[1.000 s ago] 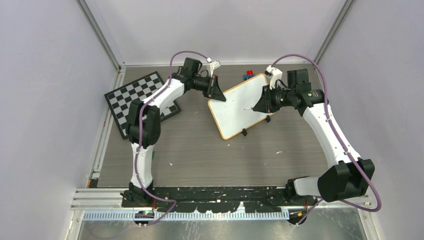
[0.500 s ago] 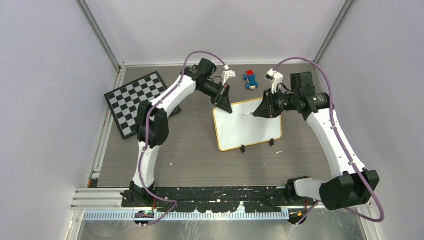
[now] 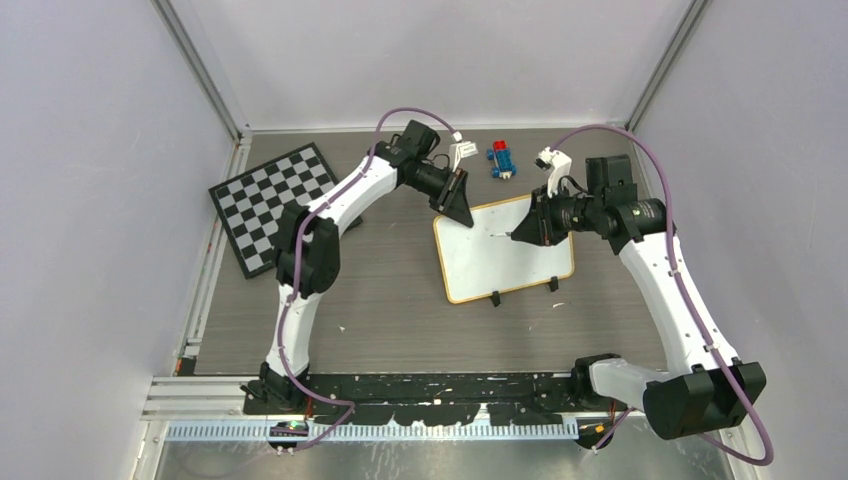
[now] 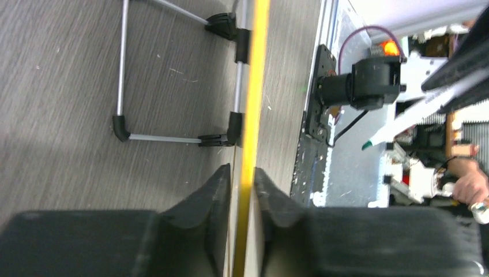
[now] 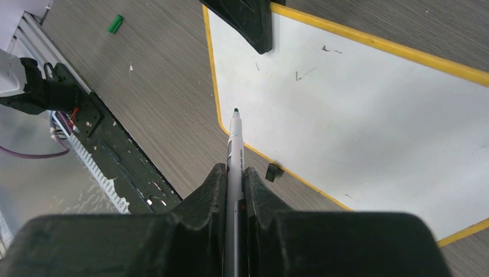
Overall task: Write a sentence on the whiteboard
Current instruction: Move the whiteboard to the center of the board.
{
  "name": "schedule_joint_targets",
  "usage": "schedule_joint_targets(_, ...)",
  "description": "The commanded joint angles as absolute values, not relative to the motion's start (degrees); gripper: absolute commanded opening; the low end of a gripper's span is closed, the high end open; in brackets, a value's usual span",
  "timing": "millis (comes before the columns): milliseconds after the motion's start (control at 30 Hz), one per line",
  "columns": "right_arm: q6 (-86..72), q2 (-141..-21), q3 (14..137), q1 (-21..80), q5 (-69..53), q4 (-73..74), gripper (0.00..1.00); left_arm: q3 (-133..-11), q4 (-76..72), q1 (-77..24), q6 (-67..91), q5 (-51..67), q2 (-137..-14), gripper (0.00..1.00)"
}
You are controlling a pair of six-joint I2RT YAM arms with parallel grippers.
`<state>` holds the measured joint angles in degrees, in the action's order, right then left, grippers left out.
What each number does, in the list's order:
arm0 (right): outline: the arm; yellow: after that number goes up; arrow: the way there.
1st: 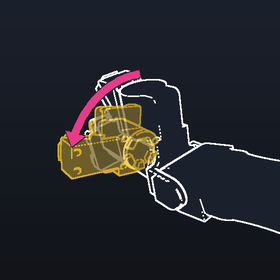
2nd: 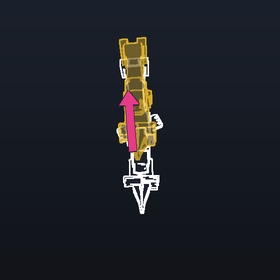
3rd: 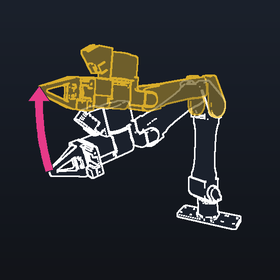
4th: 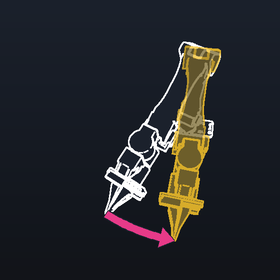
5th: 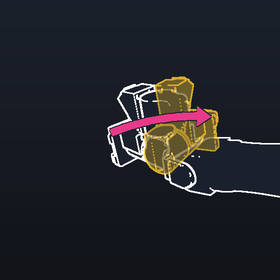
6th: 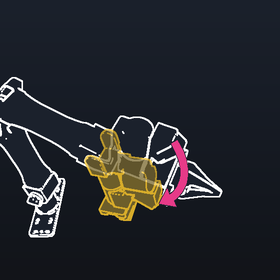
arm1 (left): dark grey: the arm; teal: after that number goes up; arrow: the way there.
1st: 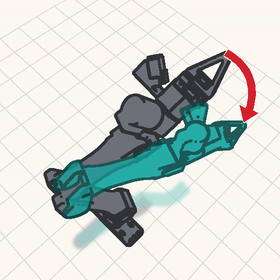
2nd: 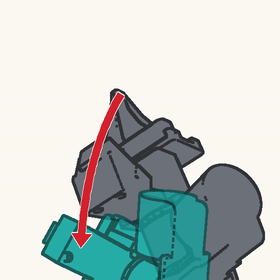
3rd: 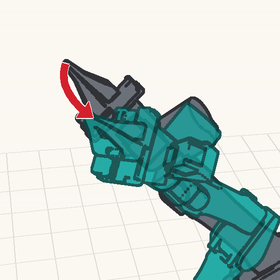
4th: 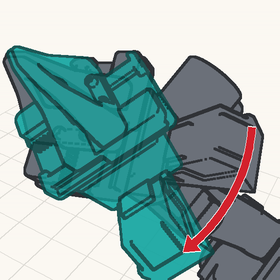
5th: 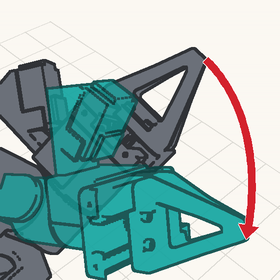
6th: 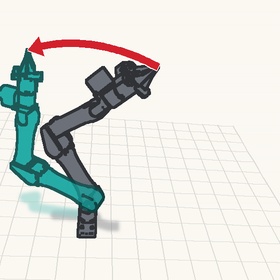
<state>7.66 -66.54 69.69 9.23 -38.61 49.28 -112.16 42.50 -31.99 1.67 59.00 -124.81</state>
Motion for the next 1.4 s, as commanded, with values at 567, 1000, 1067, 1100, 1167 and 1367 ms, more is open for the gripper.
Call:
schedule_joint_targets(567, 7.6, -62.9, 65.6, 9.5, -42.4, 45.9, 0.0, -94.7, 25.5, -29.8, 11.4, 54.9, -111.3, 0.34)
schedule_joint_targets(1000, 6.8, -63.4, 66.2, 9.5, -37.3, 42.4, 0.0, -100.5, 21.0, -32.2, 12.2, 52.0, -115.6, 0.0)
schedule_joint_targets(1067, 6.4, -63.8, 66.2, 9.6, -37.7, 41.8, 0.0, -99.8, 21.4, -32.2, 11.5, 52.2, -116.0, 0.0)
schedule_joint_targets(1100, 5.9, -63.8, 66.0, 9.5, -38.0, 41.2, 0.0, -99.1, 21.2, -32.4, 11.2, 51.8, -115.8, 0.0)
schedule_joint_targets(1167, 5.3, -64.0, 65.5, 9.6, -37.7, 39.6, 0.0, -97.2, 19.7, -32.4, 11.7, 51.5, -115.5, 0.0)
schedule_joint_targets(1367, 3.7, -63.9, 64.1, 9.6, -34.5, 35.5, 0.0, -98.8, 21.4, -31.0, 13.6, 55.1, -115.2, 0.38)
